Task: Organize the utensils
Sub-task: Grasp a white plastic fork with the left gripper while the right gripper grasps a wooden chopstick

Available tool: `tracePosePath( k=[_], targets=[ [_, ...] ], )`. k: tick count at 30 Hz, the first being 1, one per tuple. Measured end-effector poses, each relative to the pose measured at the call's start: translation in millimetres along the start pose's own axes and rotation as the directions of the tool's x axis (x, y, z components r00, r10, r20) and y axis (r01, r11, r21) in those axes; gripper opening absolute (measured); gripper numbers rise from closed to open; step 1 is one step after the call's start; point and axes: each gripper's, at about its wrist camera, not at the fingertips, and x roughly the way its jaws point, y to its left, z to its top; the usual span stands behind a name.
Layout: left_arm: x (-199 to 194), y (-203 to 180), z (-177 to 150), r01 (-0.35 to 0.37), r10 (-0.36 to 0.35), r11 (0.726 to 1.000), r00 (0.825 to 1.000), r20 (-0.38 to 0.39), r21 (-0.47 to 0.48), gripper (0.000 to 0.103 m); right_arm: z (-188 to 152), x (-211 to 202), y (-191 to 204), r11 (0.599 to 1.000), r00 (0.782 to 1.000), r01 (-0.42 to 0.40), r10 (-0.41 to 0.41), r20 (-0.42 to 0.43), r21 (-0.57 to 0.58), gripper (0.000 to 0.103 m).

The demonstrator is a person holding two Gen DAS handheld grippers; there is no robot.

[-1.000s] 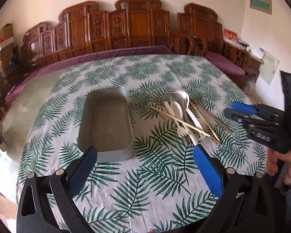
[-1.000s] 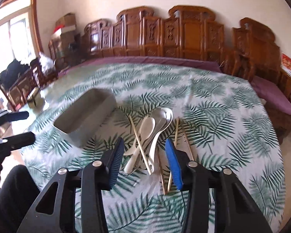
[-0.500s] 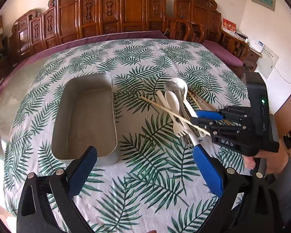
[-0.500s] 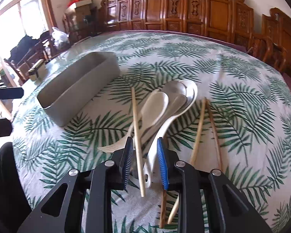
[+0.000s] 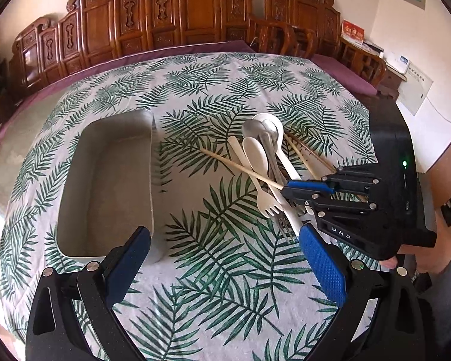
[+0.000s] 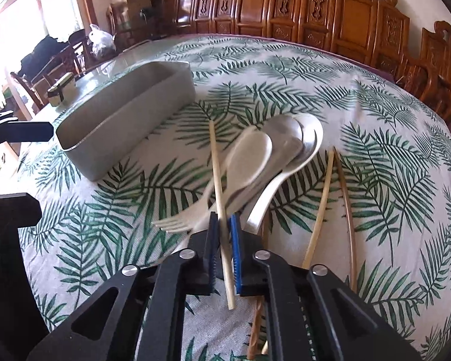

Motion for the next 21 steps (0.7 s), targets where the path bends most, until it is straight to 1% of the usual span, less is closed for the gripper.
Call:
tracePosePath(
  k=[3, 6, 9, 10, 13, 15, 16, 18, 20, 21],
  targets=[
    [5.3, -3.1, 3.8, -0.012, 0.012, 1.000, 1.000, -0.002, 0.001, 0.095, -1.5, -4.4, -1.6, 1.000, 1.000, -0.020, 0.019, 0.013, 0.008, 0.006],
    [12.9, -6.2, 8.0, -0.021, 0.021, 1.000, 1.000, -0.008, 0.002, 0.095, 0.7, -18.5, -7.0, 0.998, 0.996, -0.058, 0.055, 0.065, 0.036, 0.006],
    [23.8, -6.7, 14.0, -0.014, 0.014, 1.000, 1.000, -0.020, -0.016, 0.094, 2.5, -31.2, -17.9, 0.996, 0.993, -0.054, 0.046, 0.108, 0.074, 0.006],
    [27.9, -7.5, 16.8, -0.011, 0.011, 1.000, 1.000, -0.023, -0.019, 0.089, 2.5, -34.7, -22.6, 0.994, 0.992, -0.053, 0.042, 0.120, 0.091, 0.006],
    [44.0, -11.2, 26.3, 0.004, -0.006, 1.000, 0.999, -0.048, -0.028, 0.081, 1.7, -42.9, -39.5, 0.988, 0.989, -0.042, 0.020, 0.145, 0.150, 0.006],
    [53.6, -13.4, 31.0, 0.022, -0.025, 0.999, 0.998, -0.063, -0.037, 0.076, 1.4, -44.4, -46.9, 0.984, 0.989, -0.030, 0.004, 0.150, 0.175, 0.006],
    [62.0, -14.5, 35.1, 0.037, -0.041, 0.998, 0.996, -0.080, -0.049, 0.071, 2.2, -44.5, -48.6, 0.983, 0.989, -0.027, 0.000, 0.149, 0.184, 0.006],
    [75.0, -15.9, 39.5, 0.048, -0.055, 0.997, 0.993, -0.106, -0.063, 0.065, 2.1, -44.0, -52.7, 0.980, 0.989, -0.018, -0.012, 0.148, 0.196, 0.006],
    [87.4, -19.6, 40.4, 0.055, -0.064, 0.996, 0.989, -0.136, -0.071, 0.060, 1.6, -44.3, -54.2, 0.979, 0.989, -0.011, -0.019, 0.147, 0.203, 0.006],
    [95.0, -20.5, 41.8, 0.055, -0.066, 0.996, 0.985, -0.157, -0.075, 0.053, 1.5, -44.7, -54.3, 0.979, 0.989, -0.010, -0.021, 0.149, 0.205, 0.006]
  ],
)
